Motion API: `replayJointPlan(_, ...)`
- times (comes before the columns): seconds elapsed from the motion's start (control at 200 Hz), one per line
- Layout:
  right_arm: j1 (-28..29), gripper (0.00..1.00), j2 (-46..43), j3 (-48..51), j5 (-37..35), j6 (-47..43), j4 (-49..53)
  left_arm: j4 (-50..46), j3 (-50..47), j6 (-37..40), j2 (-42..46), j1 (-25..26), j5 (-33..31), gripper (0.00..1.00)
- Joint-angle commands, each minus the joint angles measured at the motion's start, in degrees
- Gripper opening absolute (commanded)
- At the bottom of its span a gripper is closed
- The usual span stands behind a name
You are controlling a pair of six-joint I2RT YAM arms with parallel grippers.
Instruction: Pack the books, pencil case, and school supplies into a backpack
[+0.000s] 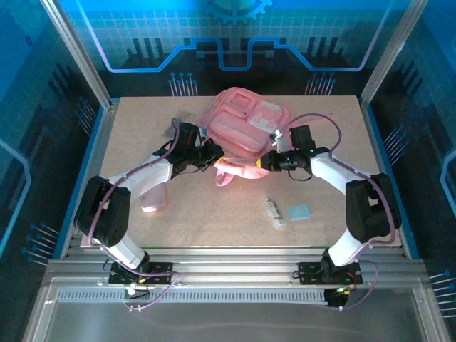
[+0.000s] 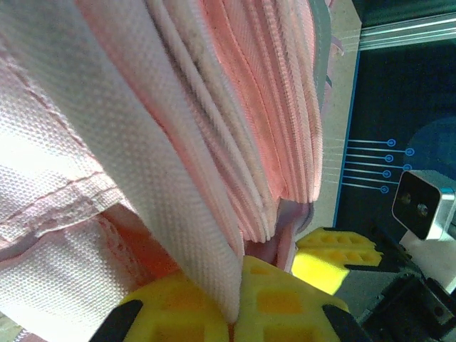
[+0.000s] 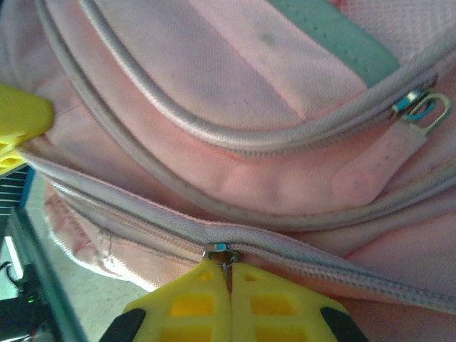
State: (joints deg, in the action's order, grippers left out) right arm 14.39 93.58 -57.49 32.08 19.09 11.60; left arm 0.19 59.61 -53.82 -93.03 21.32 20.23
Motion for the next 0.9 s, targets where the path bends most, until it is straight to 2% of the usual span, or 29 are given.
replayJointPlan(0.0,-2.35,0.00,0.05,3.68,-2.25,3.02,5.45,3.30,-0.18,1.14,1.76,-4.20,-4.88,0.00)
replayJointPlan(0.105,2.28,0.00,0.95,2.12,-2.89,1.96,8.05,5.86,0.08,0.00,-2.14,-4.33,-6.24,0.00)
replayJointPlan(0.2,5.25,0.00,1.64,0.23,-10.50,-0.72,13.87,8.63,0.54,-1.22,-4.73,-4.88,-7.39,0.00)
replayJointPlan(0.33,4.68,0.00,1.37,-0.43,-16.79,-2.16,18.89,10.36,1.63,-1.99,-6.47,-6.10,-7.27,0.00)
replayJointPlan(0.54,3.66,0.00,3.25,-6.30,-35.14,-7.11,26.17,6.24,3.45,-0.01,-5.74,-7.17,-6.11,0.00)
replayJointPlan(0.675,1.00,0.00,4.59,-10.23,-40.87,-9.08,27.69,3.70,3.25,0.95,-3.70,-7.52,-5.80,0.00)
replayJointPlan(0.75,0.91,0.00,3.59,-10.65,-36.82,-10.63,27.66,3.63,2.83,1.09,-2.56,-7.52,-6.27,0.00)
replayJointPlan(0.855,1.41,0.00,1.95,-9.40,-19.54,-10.94,24.78,3.09,2.88,1.42,-2.61,-7.50,-6.45,0.00)
replayJointPlan(0.895,2.25,0.00,1.80,-9.01,-15.63,-9.50,23.39,3.13,2.80,0.62,-2.93,-7.50,-5.70,0.00)
